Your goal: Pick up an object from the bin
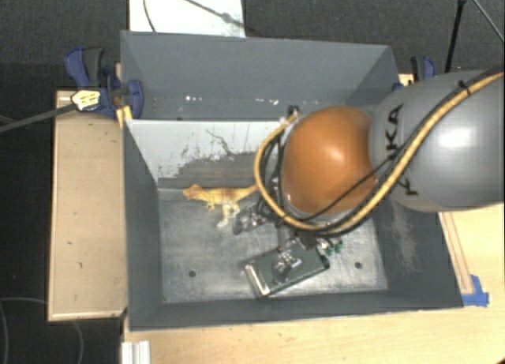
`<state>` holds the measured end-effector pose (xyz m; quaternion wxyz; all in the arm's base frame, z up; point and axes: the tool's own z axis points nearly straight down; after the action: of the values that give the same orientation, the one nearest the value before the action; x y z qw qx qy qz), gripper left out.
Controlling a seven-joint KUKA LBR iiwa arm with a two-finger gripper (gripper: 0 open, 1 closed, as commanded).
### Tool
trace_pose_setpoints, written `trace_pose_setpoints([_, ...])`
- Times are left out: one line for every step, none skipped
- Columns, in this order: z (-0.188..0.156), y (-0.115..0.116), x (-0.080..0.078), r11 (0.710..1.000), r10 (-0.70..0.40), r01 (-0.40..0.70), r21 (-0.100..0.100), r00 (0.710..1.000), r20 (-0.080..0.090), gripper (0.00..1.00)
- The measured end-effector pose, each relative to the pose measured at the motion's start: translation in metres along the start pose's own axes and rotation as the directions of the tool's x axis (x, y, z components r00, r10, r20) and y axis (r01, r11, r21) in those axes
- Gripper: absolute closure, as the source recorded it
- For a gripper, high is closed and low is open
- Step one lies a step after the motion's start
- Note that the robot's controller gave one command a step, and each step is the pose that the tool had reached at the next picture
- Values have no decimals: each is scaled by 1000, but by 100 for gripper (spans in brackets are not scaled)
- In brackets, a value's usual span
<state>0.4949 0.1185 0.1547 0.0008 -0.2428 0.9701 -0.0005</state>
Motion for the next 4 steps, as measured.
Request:
trace_pose_setpoints([25, -24, 27, 997, -72, 72, -2, 997, 1, 0])
trace_pose_setpoints([75, -79, 24, 985, -174, 174, 0, 985, 4, 0])
trace_pose_setpoints([82, -74, 6, 1000, 19, -19, 2, 1000, -1, 100])
trace_pose_setpoints([82, -74, 6, 1000, 20, -20, 2, 1000, -1, 100])
